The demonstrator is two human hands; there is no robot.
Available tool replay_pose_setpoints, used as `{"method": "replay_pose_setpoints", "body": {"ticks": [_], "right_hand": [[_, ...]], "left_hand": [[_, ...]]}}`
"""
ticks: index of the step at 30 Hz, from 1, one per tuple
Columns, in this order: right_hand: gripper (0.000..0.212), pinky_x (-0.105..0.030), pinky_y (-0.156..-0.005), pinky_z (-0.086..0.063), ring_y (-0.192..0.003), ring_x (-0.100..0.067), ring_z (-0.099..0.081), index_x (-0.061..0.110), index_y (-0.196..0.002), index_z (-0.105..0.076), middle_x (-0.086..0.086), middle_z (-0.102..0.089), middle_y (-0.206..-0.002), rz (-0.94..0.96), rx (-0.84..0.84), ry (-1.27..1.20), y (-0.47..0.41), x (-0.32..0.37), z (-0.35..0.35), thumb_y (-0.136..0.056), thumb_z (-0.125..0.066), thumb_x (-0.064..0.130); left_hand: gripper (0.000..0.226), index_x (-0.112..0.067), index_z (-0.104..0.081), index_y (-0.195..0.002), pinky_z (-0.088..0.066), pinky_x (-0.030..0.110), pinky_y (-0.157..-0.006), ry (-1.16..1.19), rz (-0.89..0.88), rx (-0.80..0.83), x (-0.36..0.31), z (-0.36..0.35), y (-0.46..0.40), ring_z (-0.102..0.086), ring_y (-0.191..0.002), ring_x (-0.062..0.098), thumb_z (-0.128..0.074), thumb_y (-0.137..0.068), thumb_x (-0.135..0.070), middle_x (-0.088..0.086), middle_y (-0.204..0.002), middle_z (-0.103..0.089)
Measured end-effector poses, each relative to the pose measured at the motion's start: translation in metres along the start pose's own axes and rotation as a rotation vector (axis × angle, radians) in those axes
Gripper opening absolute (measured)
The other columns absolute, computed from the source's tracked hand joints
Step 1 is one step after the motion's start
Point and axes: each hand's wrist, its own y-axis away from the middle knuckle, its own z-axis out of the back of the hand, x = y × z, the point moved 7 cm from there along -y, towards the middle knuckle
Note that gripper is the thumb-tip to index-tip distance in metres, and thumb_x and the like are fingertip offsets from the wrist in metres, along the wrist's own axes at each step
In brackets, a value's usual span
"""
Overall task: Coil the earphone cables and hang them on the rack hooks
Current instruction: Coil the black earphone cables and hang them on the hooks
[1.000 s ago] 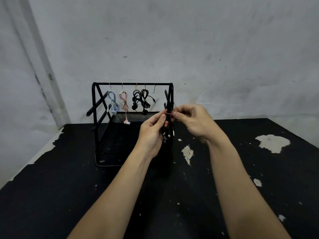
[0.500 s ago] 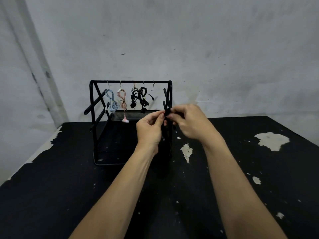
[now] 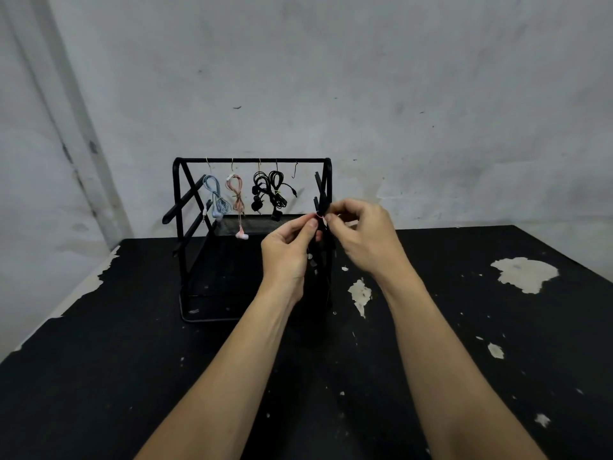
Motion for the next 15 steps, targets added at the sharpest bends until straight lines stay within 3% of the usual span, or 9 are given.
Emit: {"method": "replay_pose_setpoints", "body": {"ticks": [3,8,12,15], "right_hand": [[0.007,-0.021,-0.065,-0.055,-0.068,-0.008,-0.072,0.014,-0.090,-0.074,0.002,-0.075,-0.073,-0.042,-0.031,-0.124,0.001,-0.001,-0.001,-0.091,-0.069,0.018],[0.009,-0.029,-0.074,-0.057,-0.074,-0.011,-0.072,0.013,-0.090,-0.074,-0.006,-0.076,-0.082,-0.192,-0.061,-0.395,-0.002,-0.016,0.000,-0.086,-0.078,0.019],[0.012,-0.023,-0.070,-0.054,-0.073,-0.010,-0.071,0.009,-0.094,-0.076,-0.005,-0.077,-0.081,-0.183,-0.044,-0.386,-0.003,-0.013,0.001,-0.085,-0.078,0.017],[0.014,-0.034,-0.075,-0.060,-0.075,-0.013,-0.072,0.010,-0.095,-0.077,-0.005,-0.077,-0.082,-0.194,-0.073,-0.364,-0.003,-0.017,0.002,-0.084,-0.079,0.019]], "left_hand": [[0.015,-0.007,-0.074,-0.100,-0.054,0.018,-0.071,-0.034,-0.047,0.007,-0.004,-0.004,0.002,-0.069,-0.077,0.010,-0.066,-0.089,0.000,0.006,-0.088,-0.076],[0.015,-0.008,-0.074,-0.097,-0.054,0.018,-0.071,-0.054,-0.085,0.015,-0.010,-0.007,0.004,-0.069,-0.074,0.009,-0.067,-0.089,0.002,0.003,-0.083,-0.076],[0.015,-0.006,-0.074,-0.100,-0.054,0.018,-0.071,-0.074,-0.100,0.022,-0.011,-0.007,0.002,-0.069,-0.076,0.010,-0.066,-0.089,0.002,0.005,-0.086,-0.076],[0.016,-0.007,-0.074,-0.098,-0.055,0.019,-0.072,-0.069,-0.097,0.023,-0.009,-0.009,0.004,-0.069,-0.076,0.011,-0.066,-0.089,0.003,0.006,-0.086,-0.076]]}}
